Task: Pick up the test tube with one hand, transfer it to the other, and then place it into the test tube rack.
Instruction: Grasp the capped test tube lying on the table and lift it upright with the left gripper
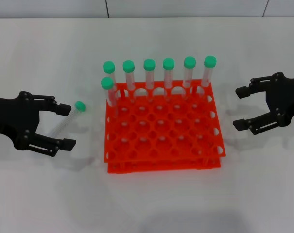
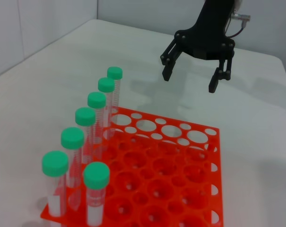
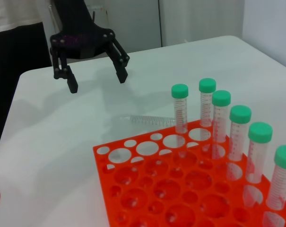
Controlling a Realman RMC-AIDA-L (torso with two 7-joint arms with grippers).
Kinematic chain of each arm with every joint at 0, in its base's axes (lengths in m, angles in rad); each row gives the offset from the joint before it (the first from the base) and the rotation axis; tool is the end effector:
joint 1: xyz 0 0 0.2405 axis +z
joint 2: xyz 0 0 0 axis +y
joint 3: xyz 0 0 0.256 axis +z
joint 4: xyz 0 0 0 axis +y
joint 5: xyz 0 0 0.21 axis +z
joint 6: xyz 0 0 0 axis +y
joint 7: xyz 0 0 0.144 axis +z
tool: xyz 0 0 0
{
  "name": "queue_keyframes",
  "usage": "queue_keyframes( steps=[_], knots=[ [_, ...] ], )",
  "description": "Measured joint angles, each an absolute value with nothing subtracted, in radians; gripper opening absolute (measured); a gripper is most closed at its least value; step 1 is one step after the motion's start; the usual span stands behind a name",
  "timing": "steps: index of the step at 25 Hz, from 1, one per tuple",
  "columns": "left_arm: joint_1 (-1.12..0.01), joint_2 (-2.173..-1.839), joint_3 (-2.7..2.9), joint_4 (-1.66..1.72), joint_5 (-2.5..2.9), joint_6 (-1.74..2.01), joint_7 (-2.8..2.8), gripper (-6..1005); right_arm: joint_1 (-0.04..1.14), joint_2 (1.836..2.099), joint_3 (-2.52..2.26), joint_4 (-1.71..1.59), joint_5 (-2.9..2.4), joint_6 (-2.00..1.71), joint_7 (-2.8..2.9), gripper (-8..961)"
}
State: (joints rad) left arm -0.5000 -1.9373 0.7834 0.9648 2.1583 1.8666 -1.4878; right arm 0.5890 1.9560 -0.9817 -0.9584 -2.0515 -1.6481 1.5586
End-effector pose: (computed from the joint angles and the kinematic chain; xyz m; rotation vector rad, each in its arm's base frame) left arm -0.2642 0.3130 0.0790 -3.0078 -0.3896 -0.2718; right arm 0.2189 0.3559 0.0470 -2.9712 0.2604 0.2490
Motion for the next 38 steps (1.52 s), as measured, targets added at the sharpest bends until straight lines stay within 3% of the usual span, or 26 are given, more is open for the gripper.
queue_keyframes(
  steps=[22,38],
  knots=[
    [-0.503,-1.940,0.787,0.975,2.165,1.867,-1.518,837,0.589,1.962,-0.982,-0.959,-2.051,-1.647,1.556,868],
    [-0.603,-1.937,0.800,1.168,2.374,1.897,-2.083,810,0.589,1.960,-0.982,-0.959,-2.051,-1.648,1.551,869]
  ],
)
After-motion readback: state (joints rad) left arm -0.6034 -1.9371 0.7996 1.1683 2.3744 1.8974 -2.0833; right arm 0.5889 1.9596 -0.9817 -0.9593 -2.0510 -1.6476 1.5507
